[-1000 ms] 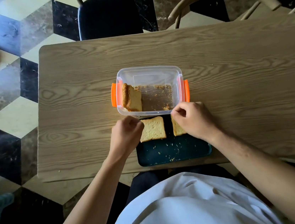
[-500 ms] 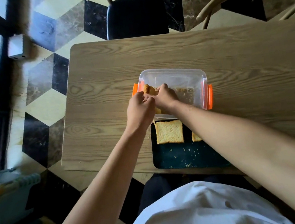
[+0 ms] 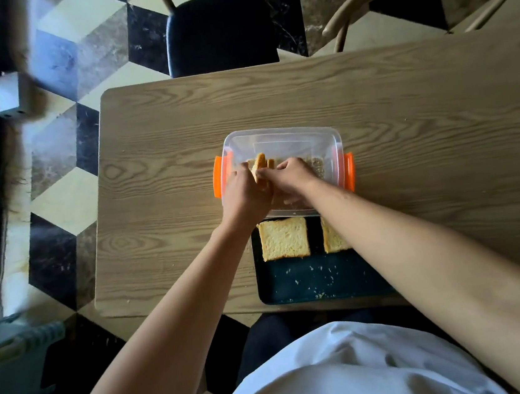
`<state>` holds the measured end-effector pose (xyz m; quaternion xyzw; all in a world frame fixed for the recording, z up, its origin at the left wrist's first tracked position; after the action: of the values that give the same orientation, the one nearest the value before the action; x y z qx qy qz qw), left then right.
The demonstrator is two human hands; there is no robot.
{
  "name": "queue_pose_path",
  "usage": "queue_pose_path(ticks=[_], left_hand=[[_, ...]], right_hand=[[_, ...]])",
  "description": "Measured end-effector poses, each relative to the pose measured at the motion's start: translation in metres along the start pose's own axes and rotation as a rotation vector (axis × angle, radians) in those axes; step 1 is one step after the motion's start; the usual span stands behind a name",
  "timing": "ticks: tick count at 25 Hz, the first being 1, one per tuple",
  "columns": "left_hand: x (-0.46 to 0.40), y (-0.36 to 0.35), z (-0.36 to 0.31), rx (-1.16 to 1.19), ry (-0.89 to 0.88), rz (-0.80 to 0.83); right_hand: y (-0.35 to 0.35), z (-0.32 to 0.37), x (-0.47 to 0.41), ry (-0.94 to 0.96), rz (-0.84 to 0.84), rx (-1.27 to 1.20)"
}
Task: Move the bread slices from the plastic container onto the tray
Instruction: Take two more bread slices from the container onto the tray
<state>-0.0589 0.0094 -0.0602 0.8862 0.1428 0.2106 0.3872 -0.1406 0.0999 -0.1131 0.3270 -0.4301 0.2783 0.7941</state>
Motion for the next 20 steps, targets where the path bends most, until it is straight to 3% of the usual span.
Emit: queue_pose_path(ticks=[10,20], left_hand=[[-0.018,-0.009,0.007,-0.171,-0.09,0.046],[-0.02,-0.003,0.006,-0.194,0.087,-0.191]], right_hand=[[0.005,-0.004,-0.002,0.031,-0.073,0.009],[0.009,-0.004,0.01,0.074,-0.172,0.192]])
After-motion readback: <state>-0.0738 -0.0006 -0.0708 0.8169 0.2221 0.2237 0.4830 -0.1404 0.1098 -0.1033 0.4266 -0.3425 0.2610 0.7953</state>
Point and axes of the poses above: each hand's wrist, its own x-axis away from the middle knuckle, its own y-axis out of the back of the hand, z = x × y, the point moved 3 cm from there along -x, towards the middle knuckle, and after that the axes turned 13 degrees about -y, right-handed, at the moved point
